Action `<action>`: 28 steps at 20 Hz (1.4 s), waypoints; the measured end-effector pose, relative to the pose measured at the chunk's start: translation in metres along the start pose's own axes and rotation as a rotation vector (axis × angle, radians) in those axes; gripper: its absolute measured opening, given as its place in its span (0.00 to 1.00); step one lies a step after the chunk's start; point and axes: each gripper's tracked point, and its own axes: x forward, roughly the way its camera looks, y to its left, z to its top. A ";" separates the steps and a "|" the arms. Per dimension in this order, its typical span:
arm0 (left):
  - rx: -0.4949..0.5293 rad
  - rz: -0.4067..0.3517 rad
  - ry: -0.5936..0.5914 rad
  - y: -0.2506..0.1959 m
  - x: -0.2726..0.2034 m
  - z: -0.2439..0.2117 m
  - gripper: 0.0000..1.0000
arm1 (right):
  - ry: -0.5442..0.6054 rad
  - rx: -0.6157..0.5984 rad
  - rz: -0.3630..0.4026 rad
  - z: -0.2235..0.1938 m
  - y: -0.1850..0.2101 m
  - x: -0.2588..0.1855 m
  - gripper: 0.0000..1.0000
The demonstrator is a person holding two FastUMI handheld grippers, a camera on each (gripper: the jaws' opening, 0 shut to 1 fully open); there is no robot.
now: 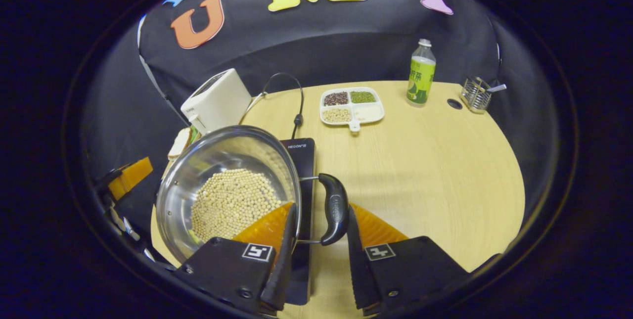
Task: First push the handle of the pot to place it horizontally, then grasp the pot with both hands and set it on the induction cooktop.
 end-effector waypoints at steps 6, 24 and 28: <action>-0.001 -0.010 0.006 0.002 0.001 -0.001 0.27 | 0.001 0.010 0.007 0.000 0.000 0.000 0.54; 0.012 -0.047 -0.105 -0.013 -0.027 0.022 0.93 | -0.249 -0.176 -0.039 0.049 -0.009 -0.046 0.78; 0.013 -0.029 -0.122 -0.012 -0.035 0.024 0.96 | -0.299 -0.217 -0.030 0.055 -0.007 -0.067 0.79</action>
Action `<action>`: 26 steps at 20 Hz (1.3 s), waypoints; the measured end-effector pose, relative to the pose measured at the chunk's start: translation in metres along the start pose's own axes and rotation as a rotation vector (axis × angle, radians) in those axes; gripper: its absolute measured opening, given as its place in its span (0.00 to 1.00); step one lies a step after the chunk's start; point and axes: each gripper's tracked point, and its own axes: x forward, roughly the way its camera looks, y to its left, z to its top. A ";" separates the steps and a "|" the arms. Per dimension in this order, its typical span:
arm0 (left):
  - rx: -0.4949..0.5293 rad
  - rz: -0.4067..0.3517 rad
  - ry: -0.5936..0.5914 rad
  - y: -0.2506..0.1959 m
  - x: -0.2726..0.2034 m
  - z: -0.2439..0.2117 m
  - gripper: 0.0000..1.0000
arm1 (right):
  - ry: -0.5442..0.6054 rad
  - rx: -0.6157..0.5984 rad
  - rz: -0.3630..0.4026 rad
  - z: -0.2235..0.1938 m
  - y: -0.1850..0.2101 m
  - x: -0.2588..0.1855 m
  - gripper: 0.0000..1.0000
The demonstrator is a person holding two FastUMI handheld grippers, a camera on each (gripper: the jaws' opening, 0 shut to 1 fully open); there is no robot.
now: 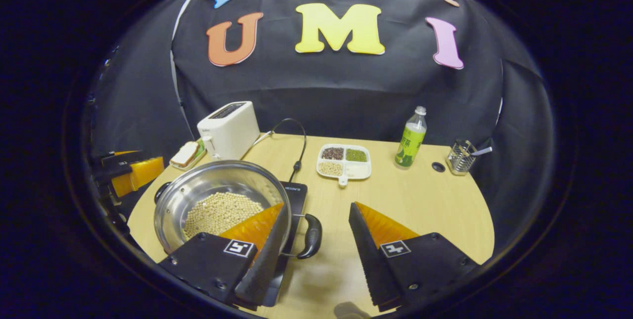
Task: First push the handle of the pot to place it horizontally, then grasp the pot with both hands and set it on the induction cooktop.
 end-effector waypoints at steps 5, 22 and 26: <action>-0.007 0.024 -0.048 0.003 -0.025 0.011 0.96 | -0.083 -0.045 0.014 0.028 0.001 -0.035 0.79; -0.022 -0.014 -0.322 -0.094 -0.177 0.122 0.96 | -0.392 -0.020 -0.036 0.119 -0.110 -0.224 0.79; -0.027 -0.006 -0.386 -0.135 -0.228 0.141 0.96 | -0.441 0.014 -0.043 0.127 -0.151 -0.273 1.00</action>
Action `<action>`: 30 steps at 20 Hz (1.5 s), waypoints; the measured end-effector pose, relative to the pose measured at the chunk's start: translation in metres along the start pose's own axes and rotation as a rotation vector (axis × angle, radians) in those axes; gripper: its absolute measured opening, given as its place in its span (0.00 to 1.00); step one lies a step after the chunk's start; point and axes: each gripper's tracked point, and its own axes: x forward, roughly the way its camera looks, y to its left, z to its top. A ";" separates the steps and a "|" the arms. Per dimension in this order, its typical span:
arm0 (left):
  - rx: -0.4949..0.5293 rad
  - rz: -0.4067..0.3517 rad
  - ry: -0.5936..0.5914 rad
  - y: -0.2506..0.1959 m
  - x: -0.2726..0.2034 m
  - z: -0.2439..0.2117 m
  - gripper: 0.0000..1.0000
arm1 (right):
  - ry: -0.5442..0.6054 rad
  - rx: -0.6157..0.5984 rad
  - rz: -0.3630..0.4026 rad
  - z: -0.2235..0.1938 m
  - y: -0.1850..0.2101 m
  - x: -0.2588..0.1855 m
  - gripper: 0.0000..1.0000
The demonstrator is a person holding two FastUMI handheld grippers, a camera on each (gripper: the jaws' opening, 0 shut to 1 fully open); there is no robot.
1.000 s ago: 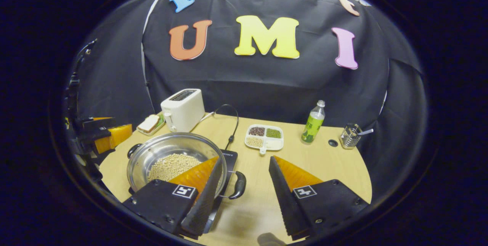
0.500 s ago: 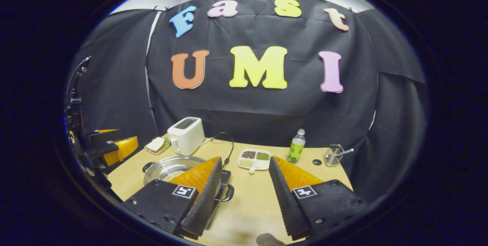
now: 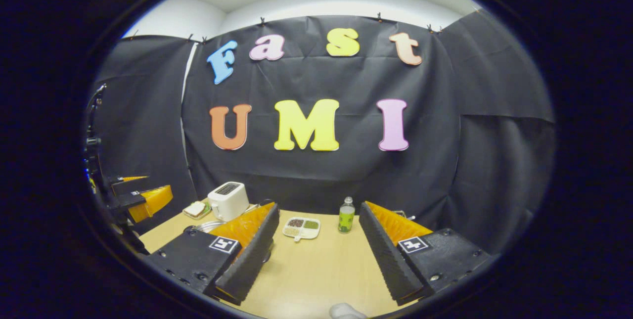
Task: First push the handle of the pot to place it horizontally, then grasp the pot with both hands and set it on the induction cooktop.
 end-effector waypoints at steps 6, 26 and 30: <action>-0.003 0.025 -0.073 -0.042 -0.051 0.034 0.96 | -0.068 0.015 -0.018 0.021 -0.056 -0.054 1.00; -0.008 0.003 -0.128 -0.131 -0.129 0.049 0.96 | -0.121 0.071 -0.066 0.019 -0.149 -0.145 1.00; -0.001 0.008 -0.132 -0.134 -0.129 0.053 0.96 | -0.112 0.070 -0.067 0.018 -0.154 -0.142 1.00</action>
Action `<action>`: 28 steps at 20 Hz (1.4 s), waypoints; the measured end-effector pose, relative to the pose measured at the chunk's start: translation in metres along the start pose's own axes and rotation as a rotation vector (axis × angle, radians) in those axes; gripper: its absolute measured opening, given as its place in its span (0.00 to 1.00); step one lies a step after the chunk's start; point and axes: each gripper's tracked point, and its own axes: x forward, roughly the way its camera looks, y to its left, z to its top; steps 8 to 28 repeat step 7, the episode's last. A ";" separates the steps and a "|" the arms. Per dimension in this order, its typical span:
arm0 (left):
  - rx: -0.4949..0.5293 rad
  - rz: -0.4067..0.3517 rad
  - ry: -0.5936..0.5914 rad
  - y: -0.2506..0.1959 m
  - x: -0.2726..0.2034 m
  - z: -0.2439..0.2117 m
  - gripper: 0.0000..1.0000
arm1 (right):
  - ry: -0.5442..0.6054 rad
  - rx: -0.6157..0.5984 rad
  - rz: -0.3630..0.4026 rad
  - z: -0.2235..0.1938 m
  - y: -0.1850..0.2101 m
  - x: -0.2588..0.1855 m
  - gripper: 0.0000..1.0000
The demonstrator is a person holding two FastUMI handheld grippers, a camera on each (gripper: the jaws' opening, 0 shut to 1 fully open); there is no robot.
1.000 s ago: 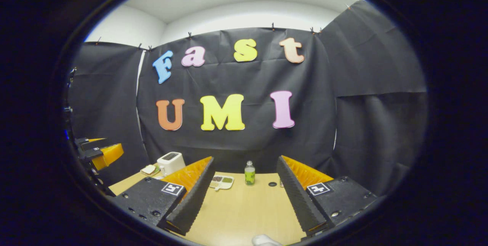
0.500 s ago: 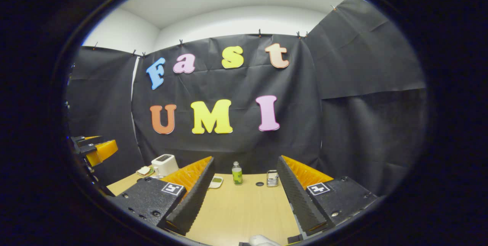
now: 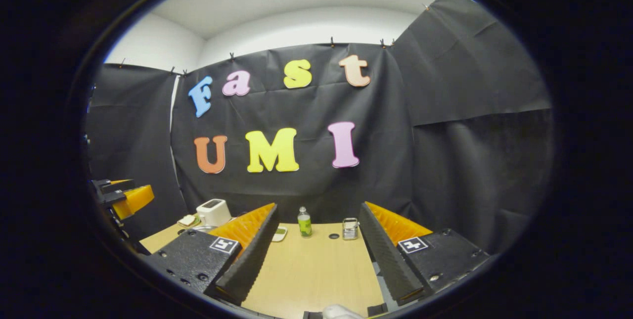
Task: First push the handle of the pot to place it horizontally, then grasp the pot with both hands and set it on the induction cooktop.
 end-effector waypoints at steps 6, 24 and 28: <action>-0.005 -0.002 -0.006 -0.002 0.004 0.005 0.96 | -0.010 -0.012 0.016 0.004 0.006 0.002 1.00; -0.004 0.000 -0.006 -0.002 0.005 0.005 0.96 | -0.014 -0.012 0.021 0.006 0.009 0.004 1.00; -0.004 0.000 -0.006 -0.002 0.005 0.005 0.96 | -0.014 -0.012 0.021 0.006 0.009 0.004 1.00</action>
